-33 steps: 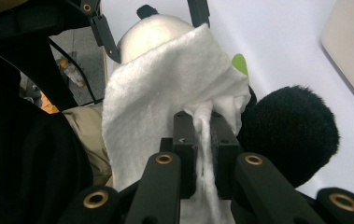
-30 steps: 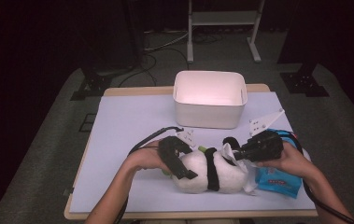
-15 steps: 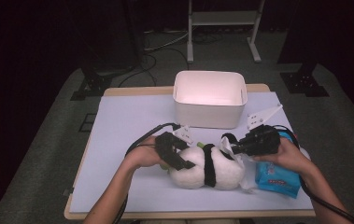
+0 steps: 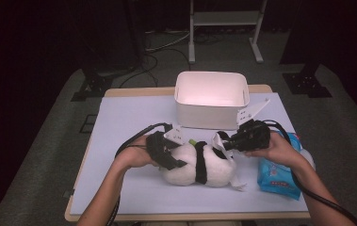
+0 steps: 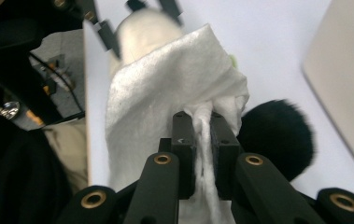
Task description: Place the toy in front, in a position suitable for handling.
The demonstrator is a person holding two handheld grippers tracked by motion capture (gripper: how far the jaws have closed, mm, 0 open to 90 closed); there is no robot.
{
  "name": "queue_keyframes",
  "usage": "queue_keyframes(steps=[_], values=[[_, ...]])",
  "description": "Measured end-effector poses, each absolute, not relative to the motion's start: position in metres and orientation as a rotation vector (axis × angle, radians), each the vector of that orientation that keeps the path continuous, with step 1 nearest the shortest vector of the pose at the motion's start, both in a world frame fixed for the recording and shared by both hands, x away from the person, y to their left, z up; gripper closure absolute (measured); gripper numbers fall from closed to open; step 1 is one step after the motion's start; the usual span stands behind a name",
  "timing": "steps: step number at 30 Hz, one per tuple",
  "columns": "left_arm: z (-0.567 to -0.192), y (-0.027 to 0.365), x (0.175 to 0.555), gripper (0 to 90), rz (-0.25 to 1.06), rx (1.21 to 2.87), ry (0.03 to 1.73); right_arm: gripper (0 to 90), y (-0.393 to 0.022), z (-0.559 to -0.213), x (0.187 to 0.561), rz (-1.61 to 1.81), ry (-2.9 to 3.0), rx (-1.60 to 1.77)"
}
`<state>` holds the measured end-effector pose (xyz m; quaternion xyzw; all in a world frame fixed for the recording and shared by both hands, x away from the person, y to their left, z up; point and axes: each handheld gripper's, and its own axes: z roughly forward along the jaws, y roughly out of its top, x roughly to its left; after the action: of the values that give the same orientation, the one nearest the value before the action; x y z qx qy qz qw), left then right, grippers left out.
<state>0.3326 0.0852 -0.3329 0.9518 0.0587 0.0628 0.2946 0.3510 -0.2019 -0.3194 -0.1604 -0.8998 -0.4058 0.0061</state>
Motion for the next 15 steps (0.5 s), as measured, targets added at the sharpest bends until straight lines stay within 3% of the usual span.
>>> queue_keyframes(steps=[15], values=[[-0.33, 0.088, 0.333, 27.8, 0.0, 2.488, 0.244, 82.8, -0.2, -0.332, 0.343, -1.272, -2.784, -0.486]])
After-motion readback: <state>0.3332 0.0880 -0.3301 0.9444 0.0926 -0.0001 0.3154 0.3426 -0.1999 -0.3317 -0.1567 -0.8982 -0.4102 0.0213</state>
